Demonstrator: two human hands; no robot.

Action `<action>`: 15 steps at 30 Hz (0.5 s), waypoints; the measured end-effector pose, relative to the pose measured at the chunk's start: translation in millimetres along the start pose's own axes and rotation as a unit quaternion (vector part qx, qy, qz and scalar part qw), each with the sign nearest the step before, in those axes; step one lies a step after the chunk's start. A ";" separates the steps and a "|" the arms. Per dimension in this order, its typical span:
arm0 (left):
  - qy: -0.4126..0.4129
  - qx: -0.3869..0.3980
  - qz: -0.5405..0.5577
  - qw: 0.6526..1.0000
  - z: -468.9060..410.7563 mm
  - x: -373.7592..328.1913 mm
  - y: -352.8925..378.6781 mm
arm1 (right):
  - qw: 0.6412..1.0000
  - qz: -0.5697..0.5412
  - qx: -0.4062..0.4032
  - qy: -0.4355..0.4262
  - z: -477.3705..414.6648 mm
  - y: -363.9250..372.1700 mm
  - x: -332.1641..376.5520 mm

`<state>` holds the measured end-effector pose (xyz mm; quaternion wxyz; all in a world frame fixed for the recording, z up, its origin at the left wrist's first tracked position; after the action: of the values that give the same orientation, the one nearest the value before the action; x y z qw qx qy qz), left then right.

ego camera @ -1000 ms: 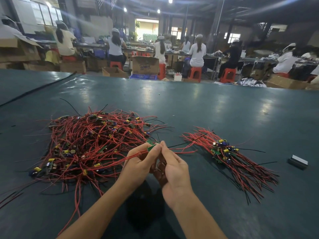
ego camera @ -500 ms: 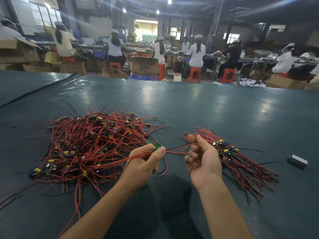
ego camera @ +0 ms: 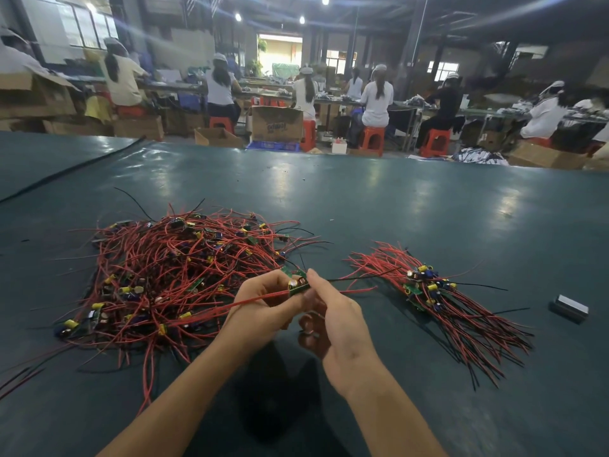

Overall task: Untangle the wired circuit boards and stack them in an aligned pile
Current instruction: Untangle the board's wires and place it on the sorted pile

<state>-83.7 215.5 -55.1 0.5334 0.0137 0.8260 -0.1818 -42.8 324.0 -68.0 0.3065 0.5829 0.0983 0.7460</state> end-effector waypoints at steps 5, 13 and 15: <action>-0.099 0.064 0.045 0.992 1.5 11.7 10.9 | 0.996 -0.042 -0.011 -0.075 1.1 -1.4 22.2; -0.125 0.053 -0.017 0.991 2.3 22.7 14.8 | 0.954 -0.122 -0.179 -0.206 -34.2 -72.3 83.4; -0.126 0.053 -0.022 0.990 2.5 24.3 15.0 | 0.949 -0.139 -0.211 -0.188 -42.6 -88.0 84.2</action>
<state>-88.7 224.6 -81.8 0.6278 0.0004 0.7413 -0.2374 -63.4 450.9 -57.0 0.5361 0.6153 -0.0411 0.5765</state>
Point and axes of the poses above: each hand's wrist, its own z-axis away from the middle knuckle, its own y-axis out of the palm, x = y × z, the point moved 5 cm from there along -z, towards the middle knuckle, and after that the axes turned 14 degrees about -z, right-handed, at the moved point
